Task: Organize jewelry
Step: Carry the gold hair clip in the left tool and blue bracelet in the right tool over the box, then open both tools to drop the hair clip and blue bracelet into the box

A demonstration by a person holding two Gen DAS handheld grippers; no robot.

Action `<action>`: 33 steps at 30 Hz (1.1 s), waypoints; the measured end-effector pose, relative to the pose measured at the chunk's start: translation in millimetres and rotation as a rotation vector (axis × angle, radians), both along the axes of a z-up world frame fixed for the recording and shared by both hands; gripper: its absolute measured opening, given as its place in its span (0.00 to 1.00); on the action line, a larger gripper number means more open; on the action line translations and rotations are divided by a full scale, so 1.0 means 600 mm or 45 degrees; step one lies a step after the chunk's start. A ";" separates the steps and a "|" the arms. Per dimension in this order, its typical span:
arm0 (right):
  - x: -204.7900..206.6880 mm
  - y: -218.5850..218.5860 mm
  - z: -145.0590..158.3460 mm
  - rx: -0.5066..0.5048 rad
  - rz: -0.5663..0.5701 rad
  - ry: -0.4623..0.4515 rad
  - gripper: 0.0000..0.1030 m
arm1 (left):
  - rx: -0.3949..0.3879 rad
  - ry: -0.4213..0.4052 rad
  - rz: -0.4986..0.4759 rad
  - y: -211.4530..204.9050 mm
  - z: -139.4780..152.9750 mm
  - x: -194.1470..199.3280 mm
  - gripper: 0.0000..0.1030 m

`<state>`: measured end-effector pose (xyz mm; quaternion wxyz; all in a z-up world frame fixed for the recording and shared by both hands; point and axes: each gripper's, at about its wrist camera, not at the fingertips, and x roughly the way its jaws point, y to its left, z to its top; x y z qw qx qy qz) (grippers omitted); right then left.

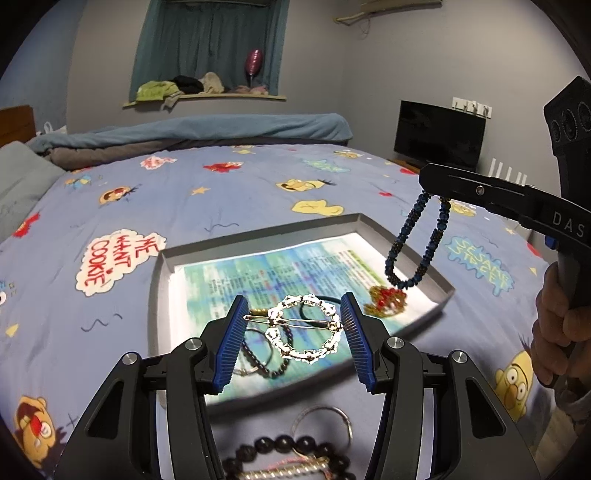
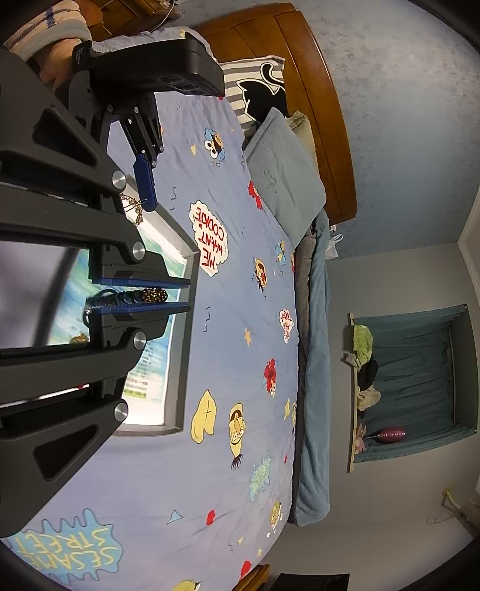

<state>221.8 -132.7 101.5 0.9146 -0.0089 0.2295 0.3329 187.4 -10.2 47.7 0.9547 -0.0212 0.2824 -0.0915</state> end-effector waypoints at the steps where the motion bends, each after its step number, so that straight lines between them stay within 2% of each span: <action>1: 0.006 0.002 -0.001 -0.003 -0.001 0.004 0.07 | 0.002 0.005 0.004 0.002 -0.001 0.006 0.52; 12: 0.062 0.017 -0.053 -0.054 -0.032 0.095 0.07 | 0.018 0.092 0.016 -0.008 -0.024 0.067 0.52; 18: 0.084 0.011 -0.092 -0.089 -0.060 0.160 0.07 | 0.025 0.157 0.002 -0.016 -0.054 0.083 0.52; 24: 0.091 0.007 -0.115 -0.114 -0.078 0.197 0.07 | 0.035 0.198 0.000 -0.018 -0.064 0.092 0.52; 27: 0.094 0.003 -0.122 -0.115 -0.082 0.210 0.07 | 0.052 0.193 0.001 -0.023 -0.065 0.093 0.59; 33: 0.091 -0.005 -0.129 -0.105 -0.090 0.219 0.09 | 0.063 0.183 0.000 -0.025 -0.063 0.091 0.64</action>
